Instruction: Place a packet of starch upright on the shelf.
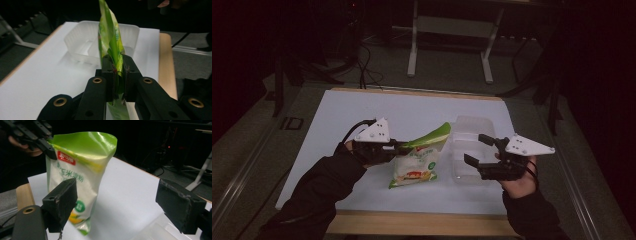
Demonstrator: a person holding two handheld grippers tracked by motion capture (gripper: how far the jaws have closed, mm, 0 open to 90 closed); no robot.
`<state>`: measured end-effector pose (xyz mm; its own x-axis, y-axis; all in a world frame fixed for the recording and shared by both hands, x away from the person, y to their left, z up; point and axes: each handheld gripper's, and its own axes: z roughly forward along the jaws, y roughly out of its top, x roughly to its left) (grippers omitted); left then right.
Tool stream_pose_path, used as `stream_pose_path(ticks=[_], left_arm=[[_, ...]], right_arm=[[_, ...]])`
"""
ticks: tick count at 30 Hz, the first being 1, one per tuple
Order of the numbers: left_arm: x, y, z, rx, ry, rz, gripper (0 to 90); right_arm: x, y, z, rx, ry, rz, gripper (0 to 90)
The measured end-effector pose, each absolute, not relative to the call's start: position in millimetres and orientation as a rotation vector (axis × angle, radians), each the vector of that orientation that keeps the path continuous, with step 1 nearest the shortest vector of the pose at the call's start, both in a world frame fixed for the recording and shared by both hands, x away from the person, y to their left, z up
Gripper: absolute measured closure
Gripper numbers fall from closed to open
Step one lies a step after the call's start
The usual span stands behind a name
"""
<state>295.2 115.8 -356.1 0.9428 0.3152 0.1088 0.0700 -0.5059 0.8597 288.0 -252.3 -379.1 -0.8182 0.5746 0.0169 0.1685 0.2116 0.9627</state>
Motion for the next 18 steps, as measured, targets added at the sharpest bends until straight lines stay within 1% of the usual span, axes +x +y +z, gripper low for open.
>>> stream_pose_path(ticks=[1, 3, 4, 5, 8, 12, 13, 14, 18], left_arm=[[294, 115, -356, 2.091, 0.267, 0.325, 83.3], [292, 114, -354, 2.085, 0.261, 0.308, 83.4], [291, 113, -353, 2.081, 0.259, 0.323, 83.4], [292, 113, -353, 2.077, 0.254, 0.302, 83.4], [291, 110, -350, 2.074, 0.244, 0.301, 83.3], [289, 105, -345, 2.062, 0.237, 0.32, 83.3], [290, 104, -344, 2.064, 0.229, 0.3, 83.3], [289, 102, -343, 2.062, 0.224, 0.32, 83.3], [289, 97, -340, 2.055, 0.209, 0.307, 83.3]], right_arm=[[291, -249, -379, 0.69, 2.162, 1.643, 19.5], [294, -242, -379, 0.67, 2.184, 1.643, 20.8], [296, -238, -379, 0.658, 2.205, 1.64, 20.9], [298, -234, -380, 0.649, 2.223, 1.64, 21.1], [304, -222, -383, 0.634, 2.276, 1.639, 21.1], [309, -209, -386, 0.598, 2.342, 1.629, 21.2], [310, -206, -386, 0.59, 2.358, 1.623, 21.9], [311, -204, -386, 0.583, 2.377, 1.623, 22.1], [314, -197, -384, 0.542, 2.42, 1.604, 25.6]])
